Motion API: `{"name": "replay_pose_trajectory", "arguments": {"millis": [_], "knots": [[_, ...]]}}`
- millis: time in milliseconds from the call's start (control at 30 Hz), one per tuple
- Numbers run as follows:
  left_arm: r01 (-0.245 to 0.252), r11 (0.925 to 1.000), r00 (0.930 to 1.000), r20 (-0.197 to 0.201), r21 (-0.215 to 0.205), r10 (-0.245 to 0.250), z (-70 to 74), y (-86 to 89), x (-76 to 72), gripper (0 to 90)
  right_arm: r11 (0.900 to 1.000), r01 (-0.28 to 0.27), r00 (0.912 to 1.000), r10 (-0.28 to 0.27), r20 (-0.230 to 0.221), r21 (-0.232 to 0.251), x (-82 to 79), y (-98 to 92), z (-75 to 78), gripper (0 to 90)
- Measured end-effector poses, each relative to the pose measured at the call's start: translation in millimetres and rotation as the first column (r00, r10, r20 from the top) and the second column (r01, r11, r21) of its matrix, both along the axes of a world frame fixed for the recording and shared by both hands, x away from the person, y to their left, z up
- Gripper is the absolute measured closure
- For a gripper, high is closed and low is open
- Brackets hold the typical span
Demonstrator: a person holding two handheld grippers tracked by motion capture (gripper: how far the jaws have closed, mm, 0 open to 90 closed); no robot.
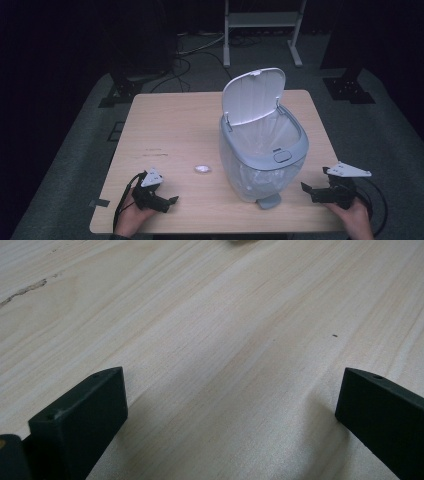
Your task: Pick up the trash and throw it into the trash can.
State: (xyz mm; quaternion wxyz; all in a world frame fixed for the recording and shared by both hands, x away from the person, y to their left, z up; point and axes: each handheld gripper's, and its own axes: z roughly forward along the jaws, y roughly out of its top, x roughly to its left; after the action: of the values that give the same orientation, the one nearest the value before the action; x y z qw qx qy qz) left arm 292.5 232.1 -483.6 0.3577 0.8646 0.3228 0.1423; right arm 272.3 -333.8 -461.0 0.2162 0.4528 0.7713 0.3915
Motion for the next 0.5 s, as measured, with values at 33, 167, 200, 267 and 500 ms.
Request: {"name": "replay_pose_trajectory", "arguments": {"millis": [33, 167, 200, 267, 500], "knots": [[0.001, 1.0, 1.0, 0.0, 0.0, -0.001, 0.0, 0.0, 0.0, 0.0, 1.0, -0.001, 0.9999, 0.001, -0.011, -0.015, 1.4, 0.6, -3.7, 0.0], [0.007, 1.0, 1.0, 0.001, -0.002, -0.007, 0.0, -0.2, 0.5, 0.0, 0.998, 0.01, 0.9993, -0.012, -0.036, -0.065, 5.6, 1.1, -13.8, 0.0], [0.008, 1.0, 1.0, 0.001, -0.002, -0.008, 0.0, -0.1, 0.7, 0.0, 0.997, 0.013, 0.9991, -0.016, -0.04, -0.071, 6.5, 0.7, -15.0, 0.0], [0.008, 1.0, 1.0, -0.001, -0.003, -0.008, 0.1, -0.2, 0.7, 0.0, 0.997, 0.019, 0.9989, -0.023, -0.041, -0.076, 7.7, 0.4, -17.6, 0.0], [0.027, 0.9996, 0.9996, 0.0, -0.005, -0.027, 4.4, -5.7, 1.6, 0.0, 0.995, 0.011, 0.9963, -0.019, -0.084, -0.101, 12.3, 1.8, -27.3, 0.0]]}}
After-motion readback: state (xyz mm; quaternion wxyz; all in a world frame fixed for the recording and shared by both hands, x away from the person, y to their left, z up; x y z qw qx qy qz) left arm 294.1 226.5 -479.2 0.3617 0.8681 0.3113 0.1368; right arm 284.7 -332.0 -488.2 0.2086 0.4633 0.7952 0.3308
